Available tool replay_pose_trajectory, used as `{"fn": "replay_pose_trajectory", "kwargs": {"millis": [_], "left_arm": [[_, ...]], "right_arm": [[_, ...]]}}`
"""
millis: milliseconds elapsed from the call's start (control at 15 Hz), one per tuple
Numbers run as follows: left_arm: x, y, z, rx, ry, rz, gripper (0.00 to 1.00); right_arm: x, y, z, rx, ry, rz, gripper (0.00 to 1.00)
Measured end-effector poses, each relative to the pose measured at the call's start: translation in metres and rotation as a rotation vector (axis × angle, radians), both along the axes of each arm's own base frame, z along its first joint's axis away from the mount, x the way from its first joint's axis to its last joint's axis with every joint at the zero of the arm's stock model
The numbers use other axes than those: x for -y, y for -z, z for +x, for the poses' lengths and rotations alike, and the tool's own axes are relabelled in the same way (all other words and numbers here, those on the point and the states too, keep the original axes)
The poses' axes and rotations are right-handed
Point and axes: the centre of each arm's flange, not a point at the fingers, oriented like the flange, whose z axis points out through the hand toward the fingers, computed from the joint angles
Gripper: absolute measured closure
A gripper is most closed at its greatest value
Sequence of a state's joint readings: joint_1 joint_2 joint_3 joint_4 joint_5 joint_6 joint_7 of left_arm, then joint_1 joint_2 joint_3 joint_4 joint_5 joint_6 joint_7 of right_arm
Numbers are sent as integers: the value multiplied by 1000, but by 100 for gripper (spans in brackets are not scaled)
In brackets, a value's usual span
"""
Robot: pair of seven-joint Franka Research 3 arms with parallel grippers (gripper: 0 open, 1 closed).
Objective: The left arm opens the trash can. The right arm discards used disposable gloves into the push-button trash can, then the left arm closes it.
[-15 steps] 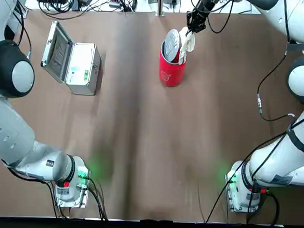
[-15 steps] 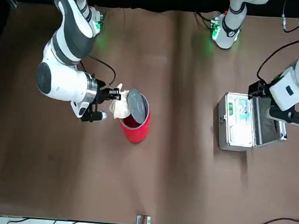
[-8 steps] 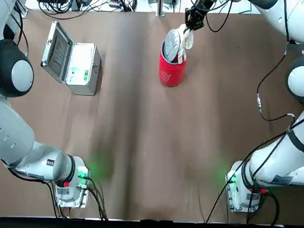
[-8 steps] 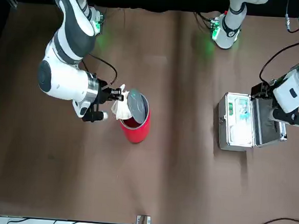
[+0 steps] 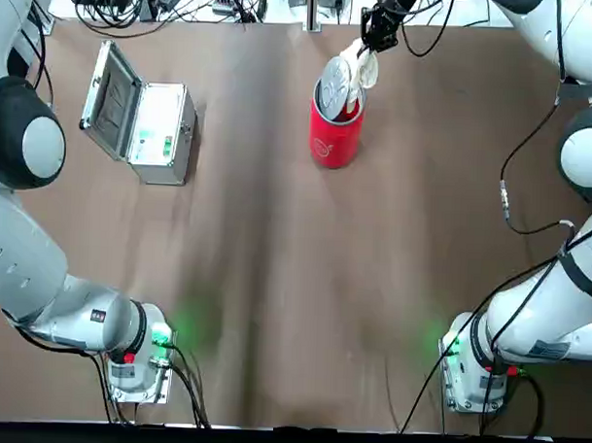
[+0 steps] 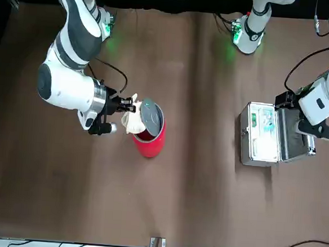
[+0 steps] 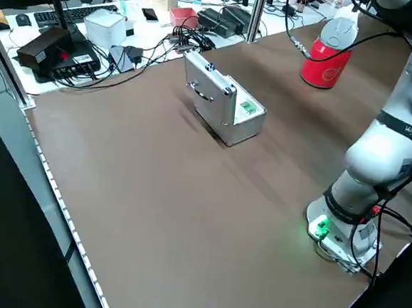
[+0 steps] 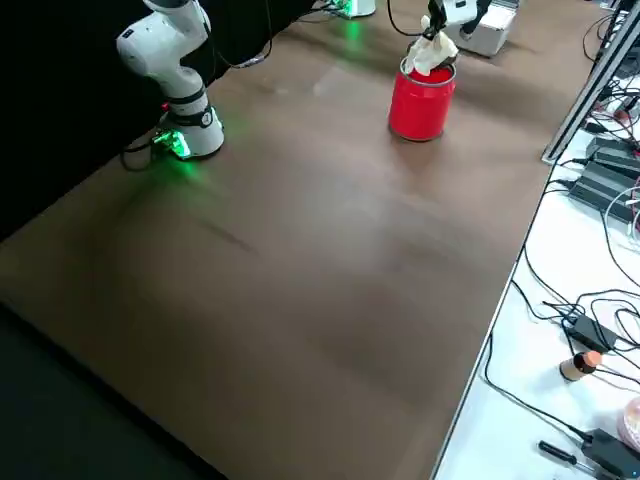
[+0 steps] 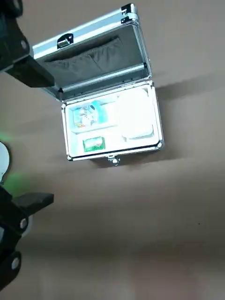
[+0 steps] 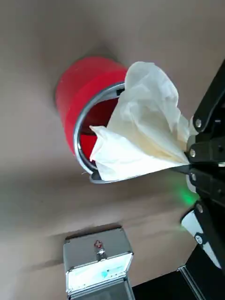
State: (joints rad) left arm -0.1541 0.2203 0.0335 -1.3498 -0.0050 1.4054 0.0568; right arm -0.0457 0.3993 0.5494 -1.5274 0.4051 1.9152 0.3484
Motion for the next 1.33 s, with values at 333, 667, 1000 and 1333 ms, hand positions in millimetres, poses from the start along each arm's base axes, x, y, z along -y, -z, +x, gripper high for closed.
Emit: {"fn": "replay_pose_trajectory", "kwargs": {"millis": [333, 667, 1000, 1333], "left_arm": [[0, 0, 0, 0, 0, 0, 0], [0, 0, 0, 0, 0, 0, 0], [0, 0, 0, 0, 0, 0, 0], [0, 0, 0, 0, 0, 0, 0]], "right_arm": [[-1, 2, 2, 10, 9, 6, 98], [-3, 31, 5, -38, 6, 5, 98], [-3, 54, 9, -77, 6, 6, 98], [-5, 67, 11, -131, 29, 46, 98]]}}
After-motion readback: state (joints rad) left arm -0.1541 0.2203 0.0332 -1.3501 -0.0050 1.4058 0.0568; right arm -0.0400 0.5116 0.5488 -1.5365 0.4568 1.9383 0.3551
